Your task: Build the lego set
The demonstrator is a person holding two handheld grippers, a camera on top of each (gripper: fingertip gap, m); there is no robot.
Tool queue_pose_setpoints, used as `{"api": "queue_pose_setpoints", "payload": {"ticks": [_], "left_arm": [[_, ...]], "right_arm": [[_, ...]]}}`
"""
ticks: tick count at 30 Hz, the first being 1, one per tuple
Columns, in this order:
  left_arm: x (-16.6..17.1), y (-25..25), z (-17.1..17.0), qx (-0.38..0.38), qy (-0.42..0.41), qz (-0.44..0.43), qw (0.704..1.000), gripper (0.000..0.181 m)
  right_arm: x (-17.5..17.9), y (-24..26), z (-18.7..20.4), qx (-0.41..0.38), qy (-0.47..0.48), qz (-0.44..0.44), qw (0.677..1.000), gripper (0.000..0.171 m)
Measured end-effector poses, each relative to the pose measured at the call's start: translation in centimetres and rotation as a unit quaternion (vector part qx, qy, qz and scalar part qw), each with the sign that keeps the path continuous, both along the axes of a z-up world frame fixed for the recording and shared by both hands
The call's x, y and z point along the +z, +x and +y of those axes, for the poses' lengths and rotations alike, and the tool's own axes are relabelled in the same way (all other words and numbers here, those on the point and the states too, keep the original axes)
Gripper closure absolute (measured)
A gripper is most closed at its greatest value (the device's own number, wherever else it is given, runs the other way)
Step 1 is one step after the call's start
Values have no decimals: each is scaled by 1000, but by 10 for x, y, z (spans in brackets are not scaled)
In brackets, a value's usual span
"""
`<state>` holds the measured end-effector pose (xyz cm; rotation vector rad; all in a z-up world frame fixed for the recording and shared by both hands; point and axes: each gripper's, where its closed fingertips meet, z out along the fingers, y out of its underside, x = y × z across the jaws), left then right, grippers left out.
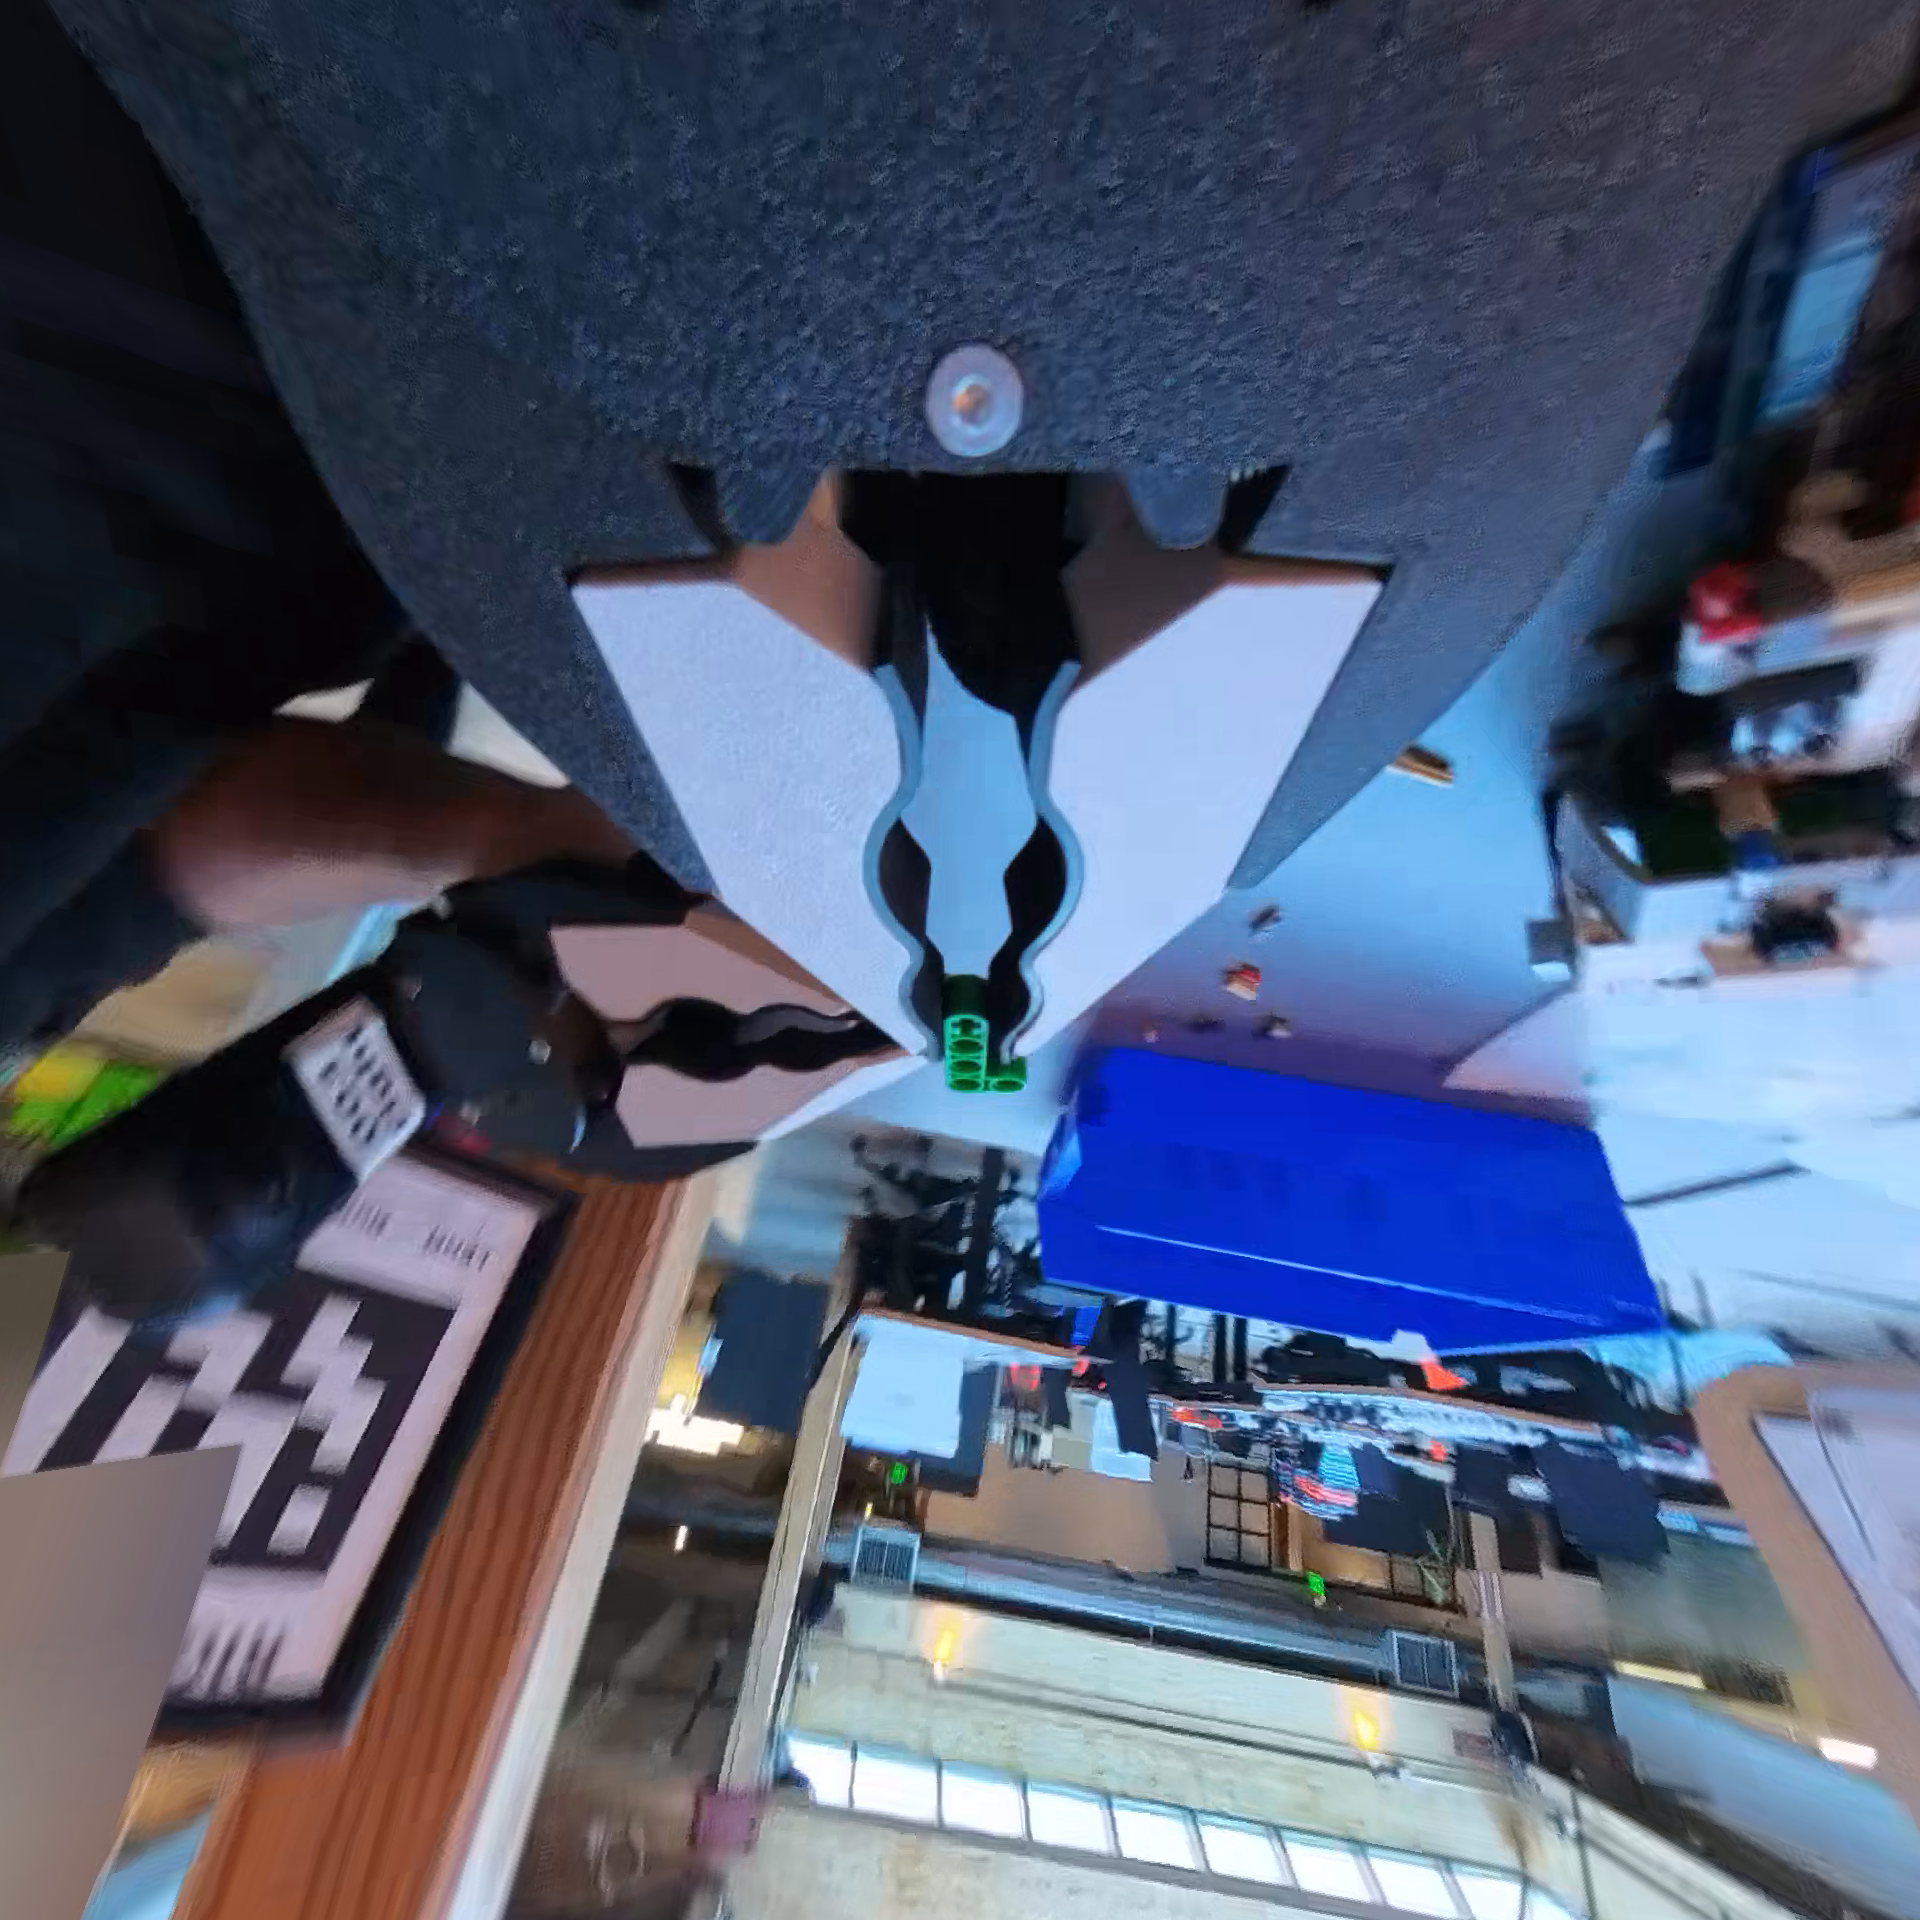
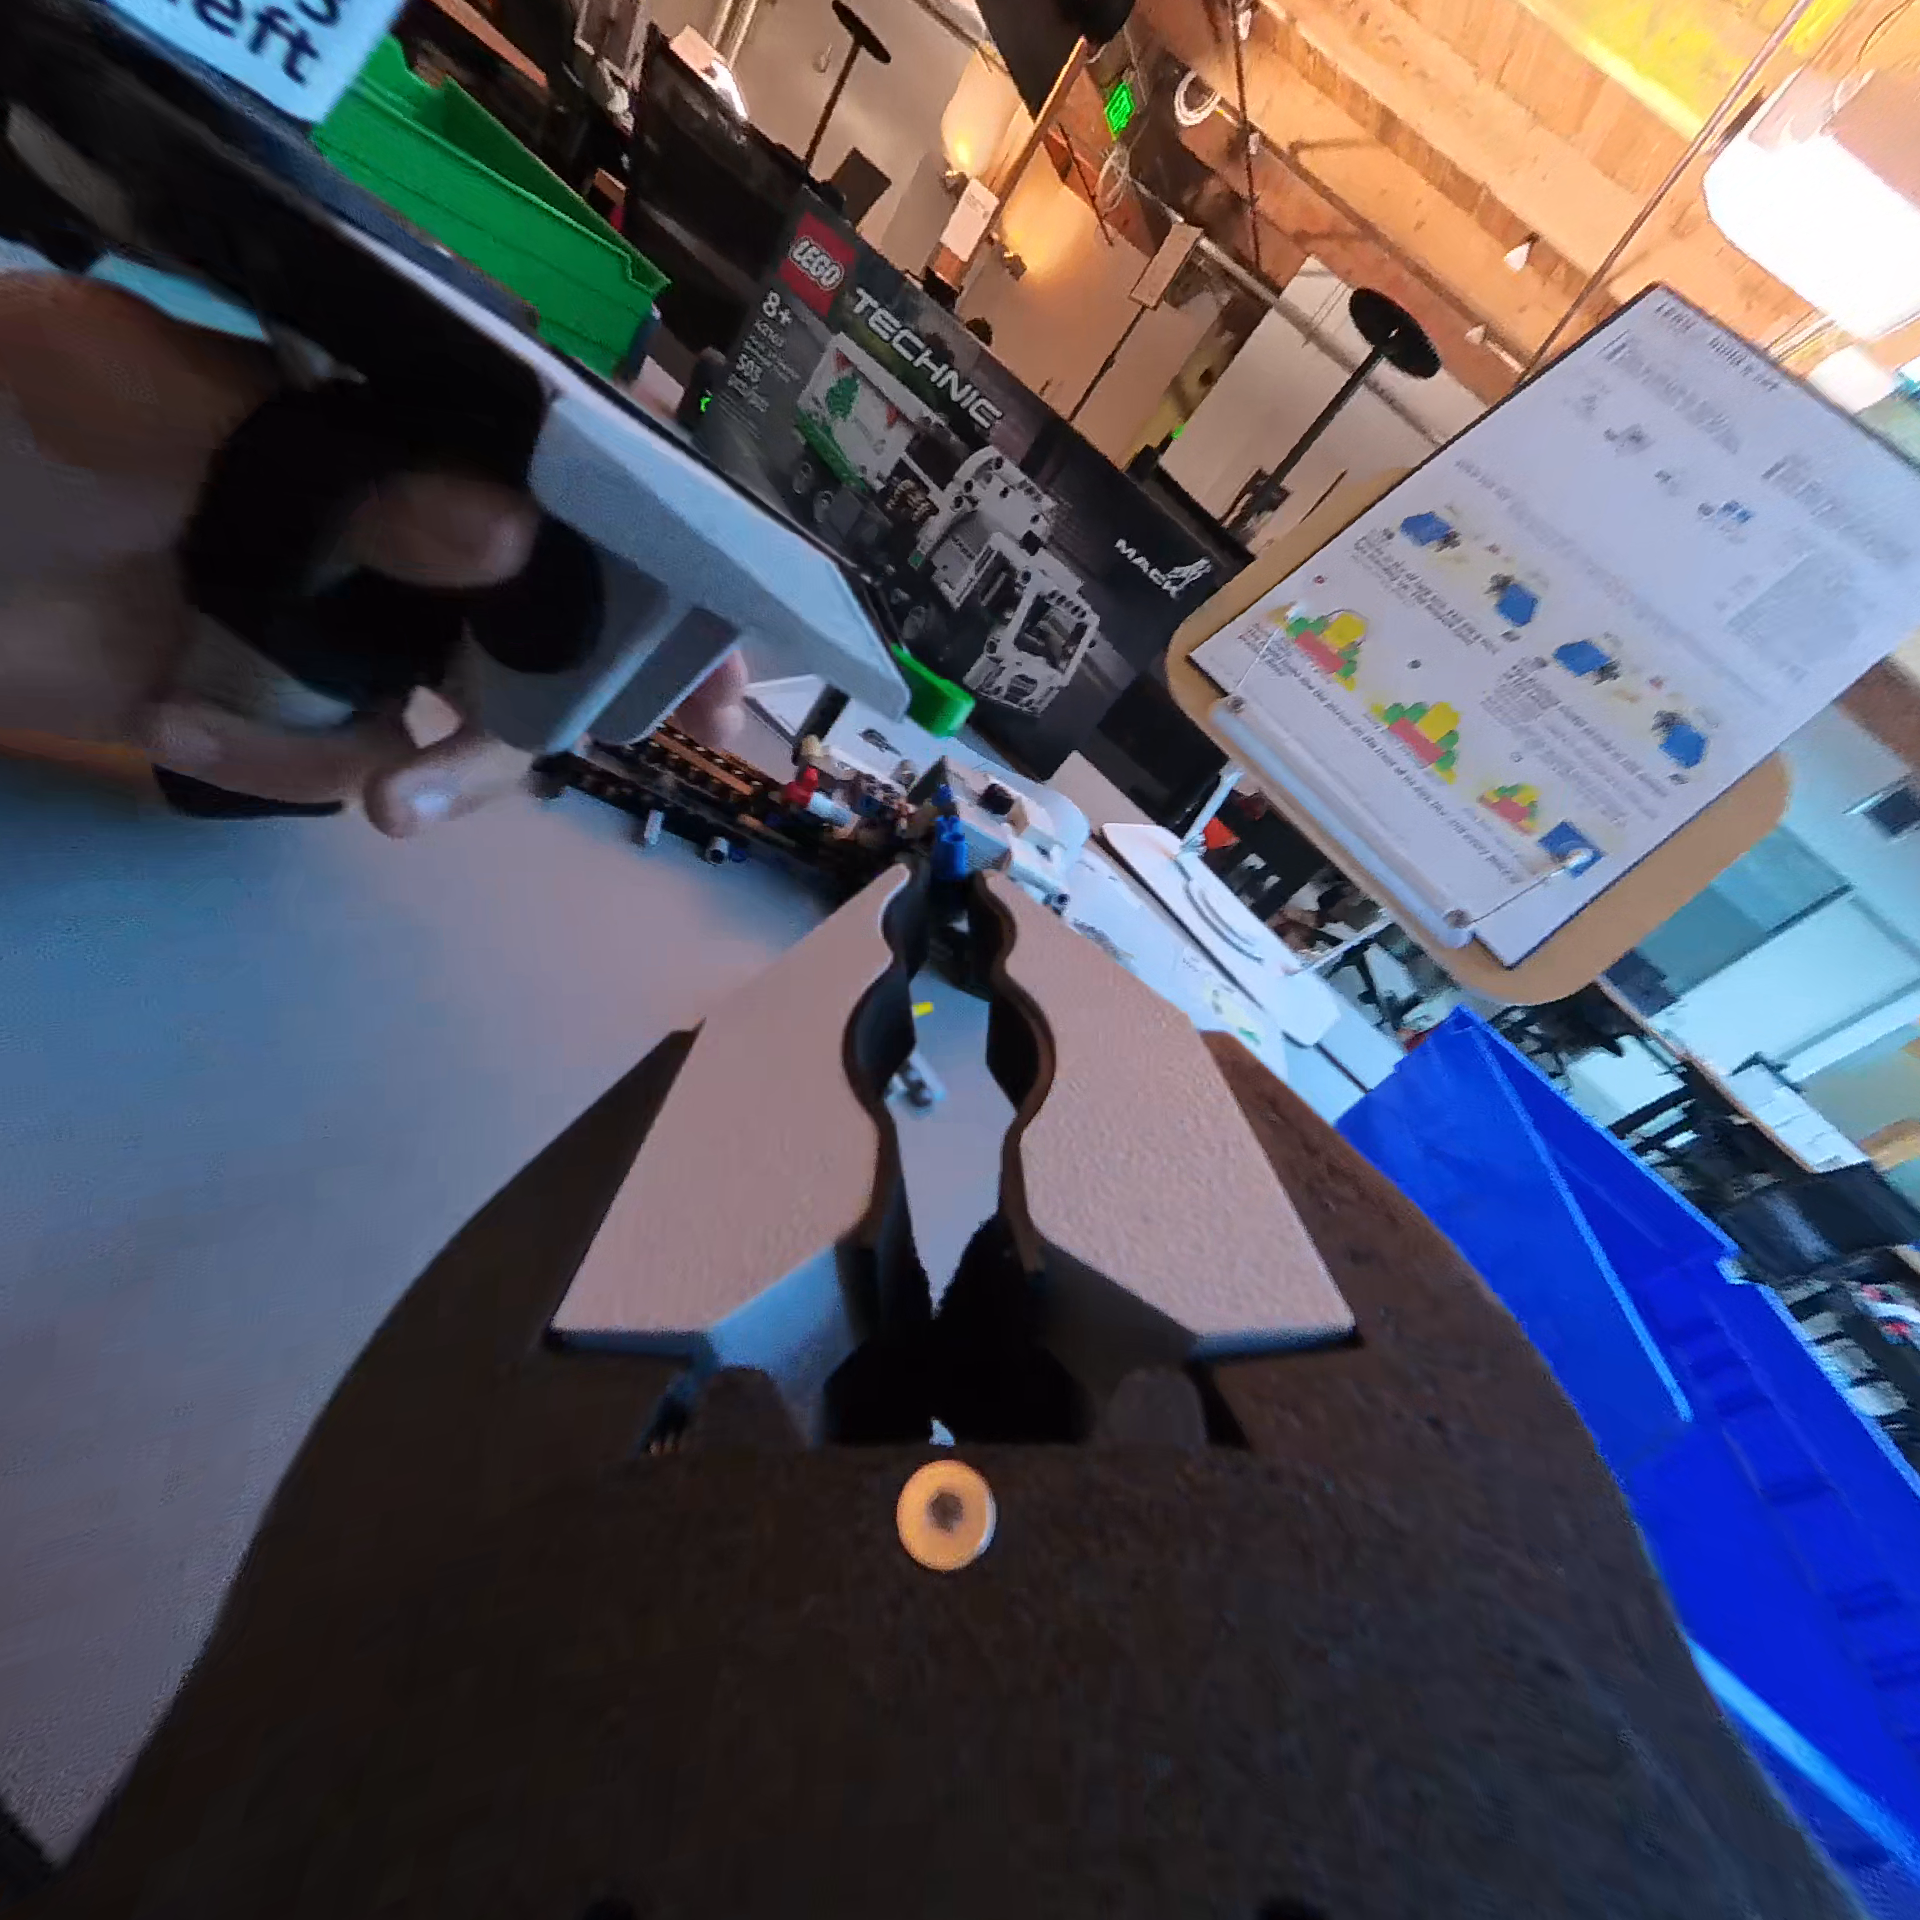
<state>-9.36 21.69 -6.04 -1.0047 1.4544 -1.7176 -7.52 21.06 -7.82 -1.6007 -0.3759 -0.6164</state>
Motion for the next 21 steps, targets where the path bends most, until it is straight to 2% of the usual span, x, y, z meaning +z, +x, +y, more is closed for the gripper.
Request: {"api": "queue_pose_setpoints", "payload": {"ticks": [2,4,7,9,13,21], "left_arm": [[3,0,6,-17,-71,14,997,176],[-1,4,14,-7,-73,21,997,176],[-6,6,18,8,-35,20,999,176],[-10,7,16,18,6,19,1000,176],[-24,10,7,24,84,33,996,176],[-34,9,-3,44,203,5,978,176]], "right_arm": [[5,3,-1,-6,-1,-16,1000,166],[-1,6,0,-4,-25,-13,1000,166],[-47,2,1,38,-156,73,984,165],[-80,-2,-7,43,-252,143,956,165],[-100,-9,-17,53,-294,213,930,165],[-111,-4,-21,41,-319,252,913,165]]}}
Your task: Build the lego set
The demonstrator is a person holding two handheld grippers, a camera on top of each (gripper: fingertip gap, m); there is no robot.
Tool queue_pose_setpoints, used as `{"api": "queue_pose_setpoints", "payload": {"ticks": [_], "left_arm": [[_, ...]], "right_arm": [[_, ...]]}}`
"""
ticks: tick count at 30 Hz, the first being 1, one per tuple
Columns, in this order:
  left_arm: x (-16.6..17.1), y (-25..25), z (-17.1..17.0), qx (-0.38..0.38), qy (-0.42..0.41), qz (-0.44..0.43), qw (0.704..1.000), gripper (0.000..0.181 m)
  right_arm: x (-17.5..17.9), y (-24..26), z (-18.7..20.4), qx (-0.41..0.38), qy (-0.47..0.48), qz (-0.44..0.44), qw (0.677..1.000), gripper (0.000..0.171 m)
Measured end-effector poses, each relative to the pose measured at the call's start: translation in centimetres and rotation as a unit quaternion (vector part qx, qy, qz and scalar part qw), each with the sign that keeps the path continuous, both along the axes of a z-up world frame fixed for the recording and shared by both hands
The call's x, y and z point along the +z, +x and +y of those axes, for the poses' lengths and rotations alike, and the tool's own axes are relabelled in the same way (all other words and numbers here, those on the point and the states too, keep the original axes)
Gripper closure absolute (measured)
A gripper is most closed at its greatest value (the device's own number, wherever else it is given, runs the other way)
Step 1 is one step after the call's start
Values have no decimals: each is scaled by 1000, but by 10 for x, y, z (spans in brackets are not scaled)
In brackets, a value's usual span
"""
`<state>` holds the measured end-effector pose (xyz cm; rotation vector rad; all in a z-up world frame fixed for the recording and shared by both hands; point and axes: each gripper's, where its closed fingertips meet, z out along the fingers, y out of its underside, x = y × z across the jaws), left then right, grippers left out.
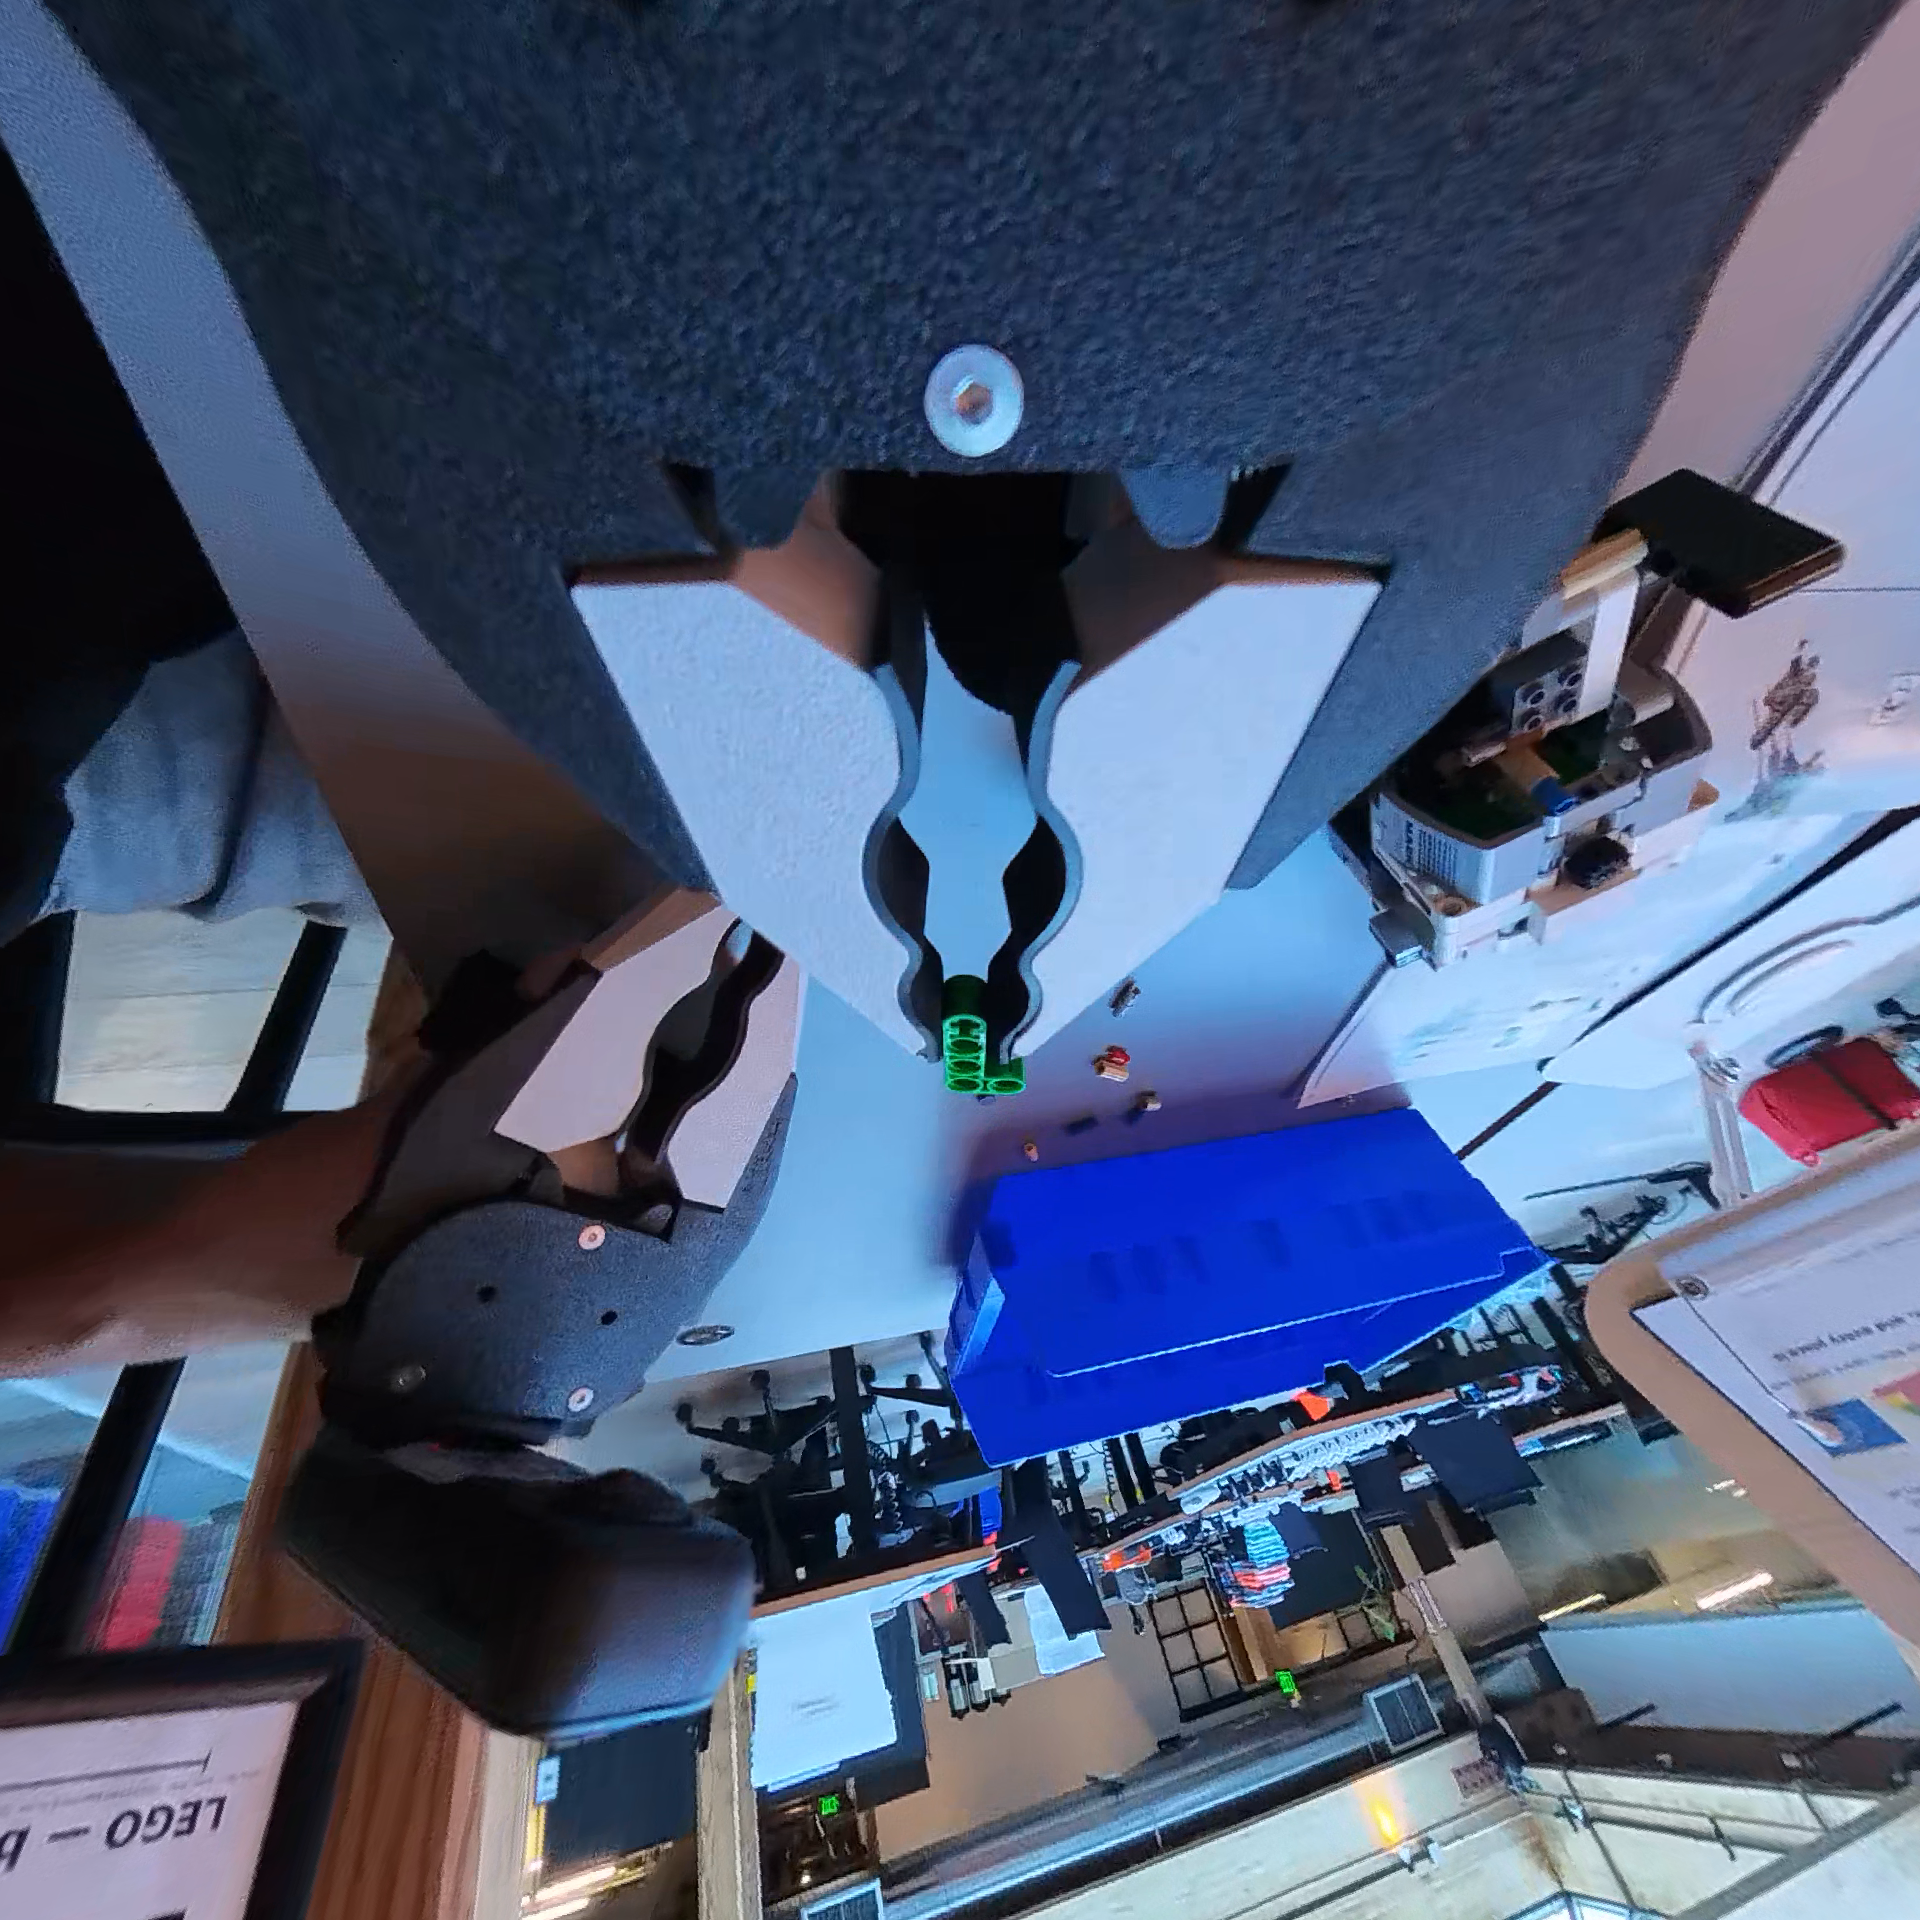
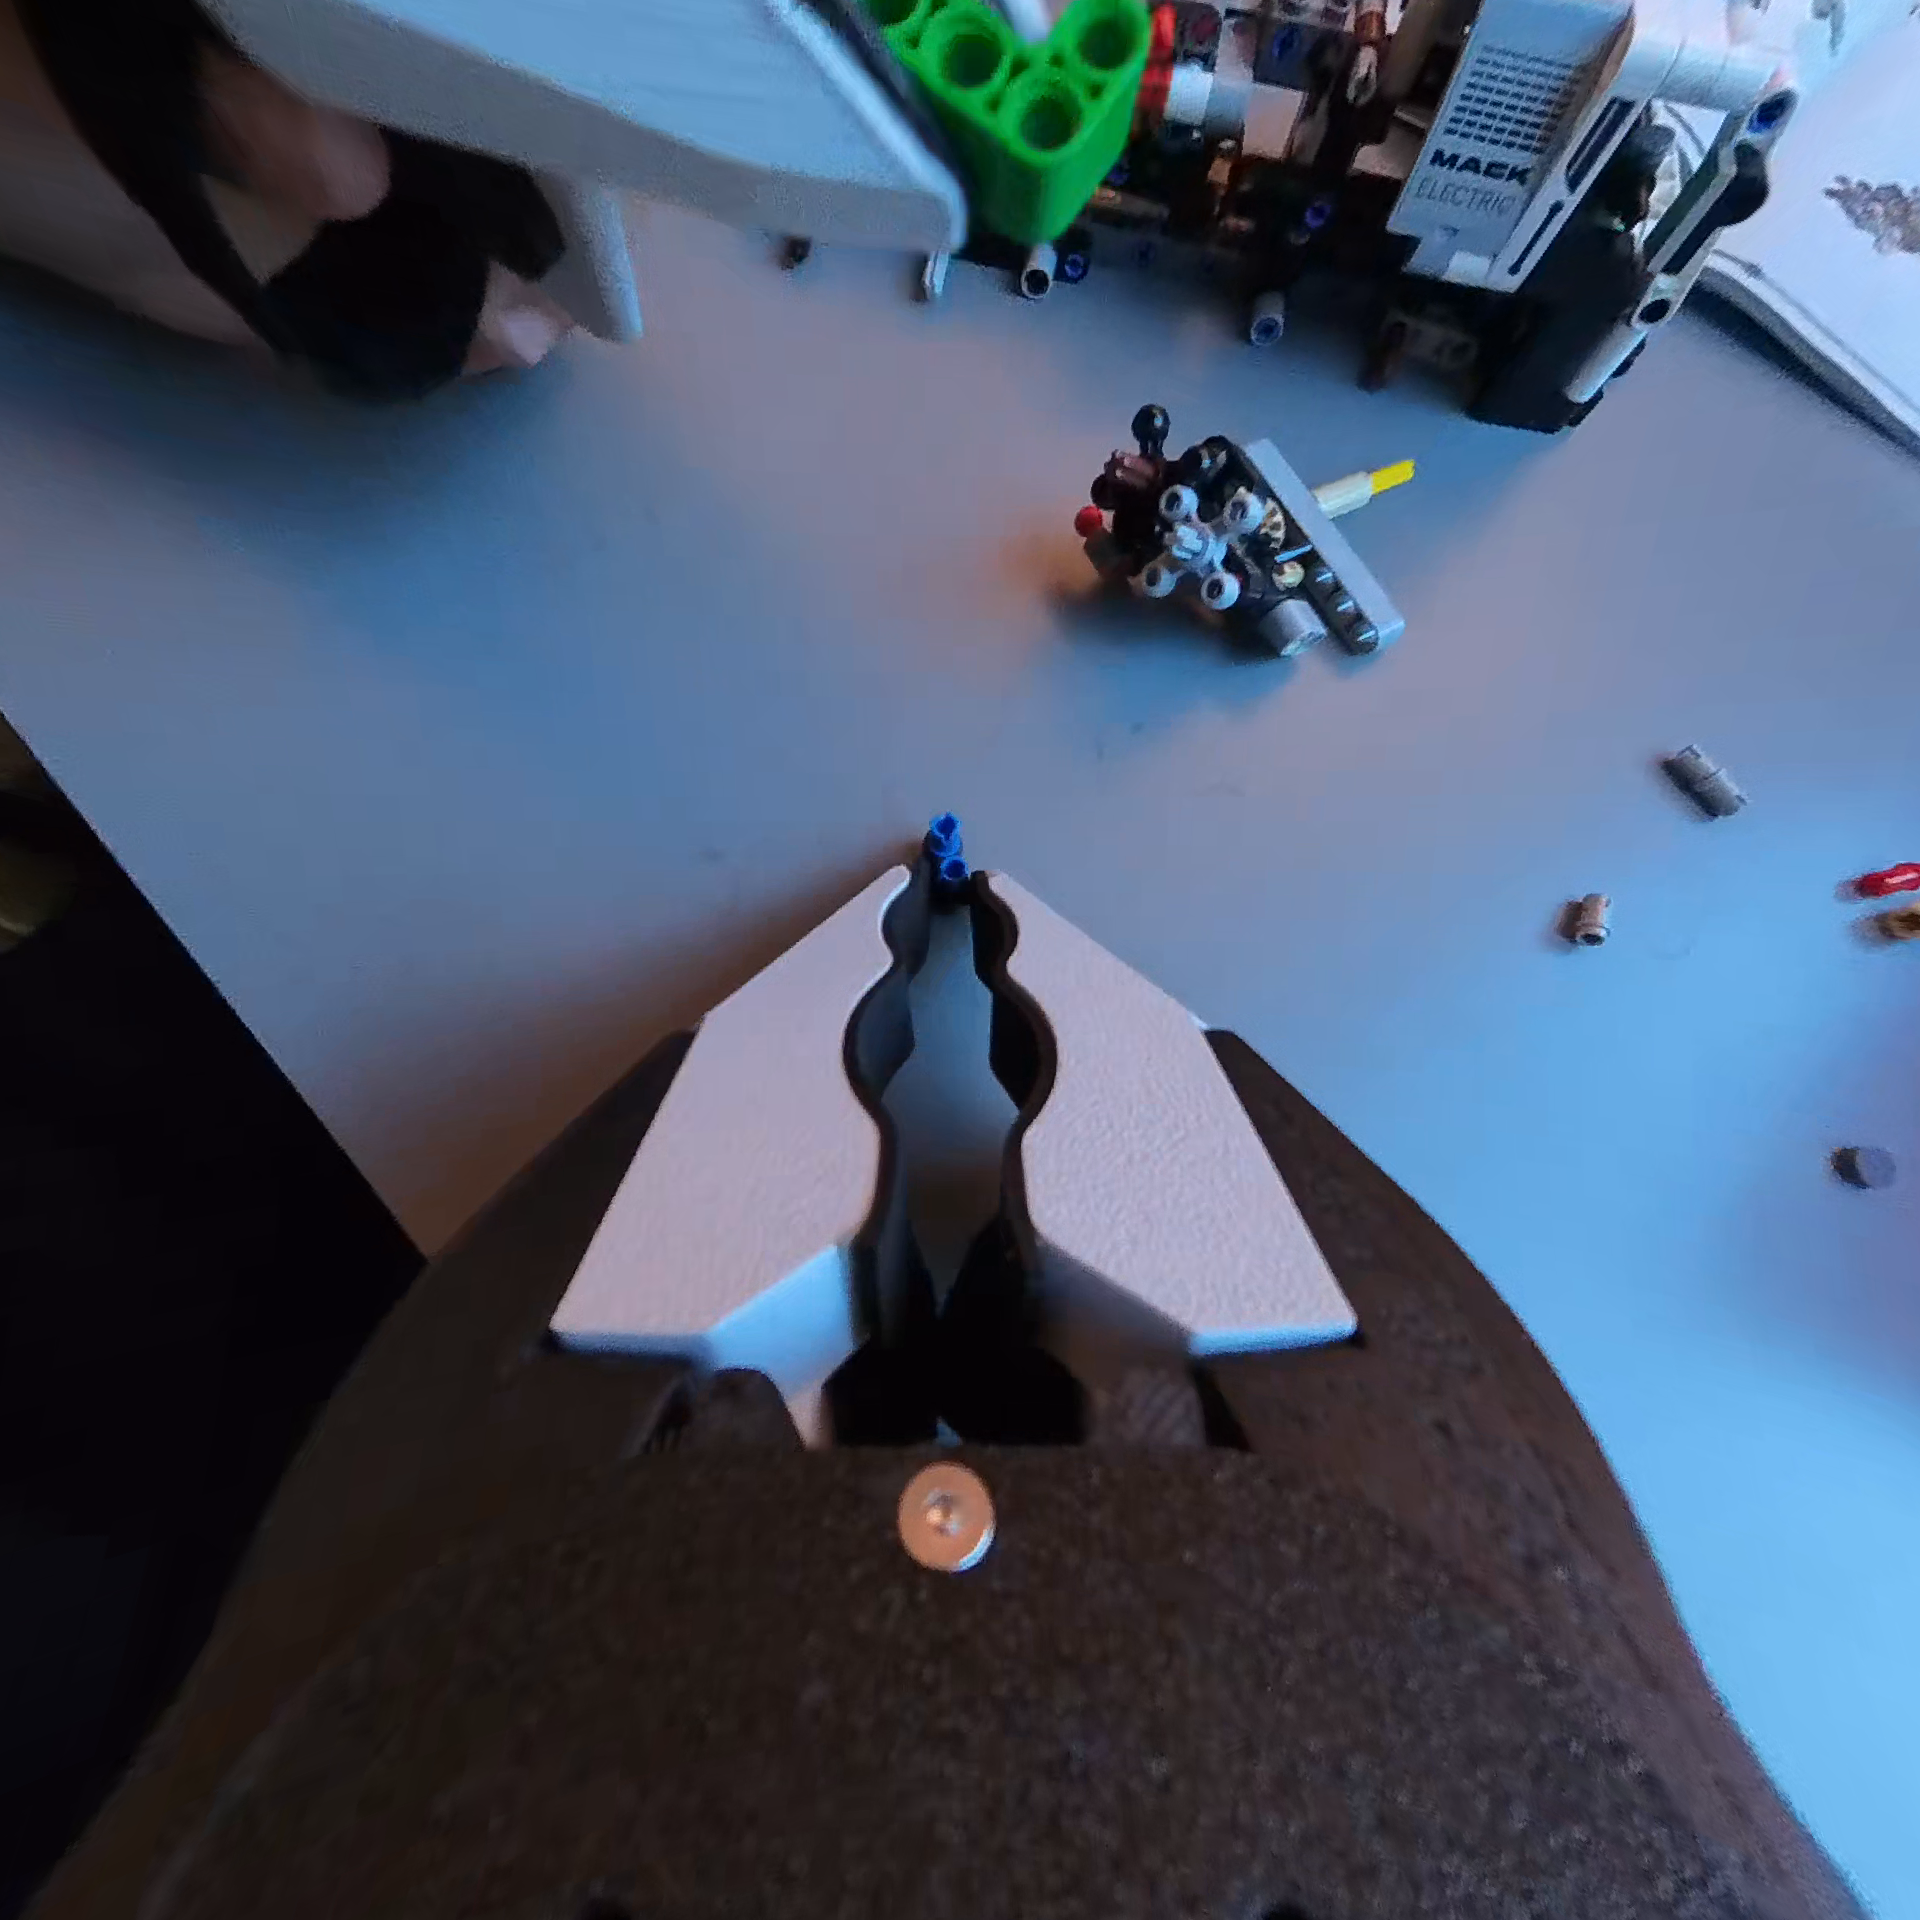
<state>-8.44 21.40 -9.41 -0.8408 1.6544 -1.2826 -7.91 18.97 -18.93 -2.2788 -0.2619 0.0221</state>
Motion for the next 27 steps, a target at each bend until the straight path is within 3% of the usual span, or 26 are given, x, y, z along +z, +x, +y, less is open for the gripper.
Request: {"api": "queue_pose_setpoints", "payload": {"ticks": [4,7,10,15,16,19,23,27], "left_arm": [[1,-2,-2,-1,25,-15,1000,176],[4,-4,-5,-6,26,-23,999,176],[9,-10,-13,-33,20,-41,998,176],[14,-19,-28,-65,47,-72,994,176],[14,-20,-29,-66,52,-75,994,176],[12,-21,-33,-72,60,-75,993,176],[11,-22,-35,-78,62,-74,992,176],[8,-21,-36,-78,66,-67,992,176]], "right_arm": [[7,-7,-1,20,3,55,998,149],[45,-16,0,52,65,155,984,146],[94,-20,-2,84,133,323,933,145],[120,-28,-7,136,136,504,842,145],[119,-29,-6,135,132,514,837,143],[110,-25,-2,118,125,514,840,161],[106,-28,-1,120,113,529,832,153],[106,-29,-4,130,105,562,810,164]]}}
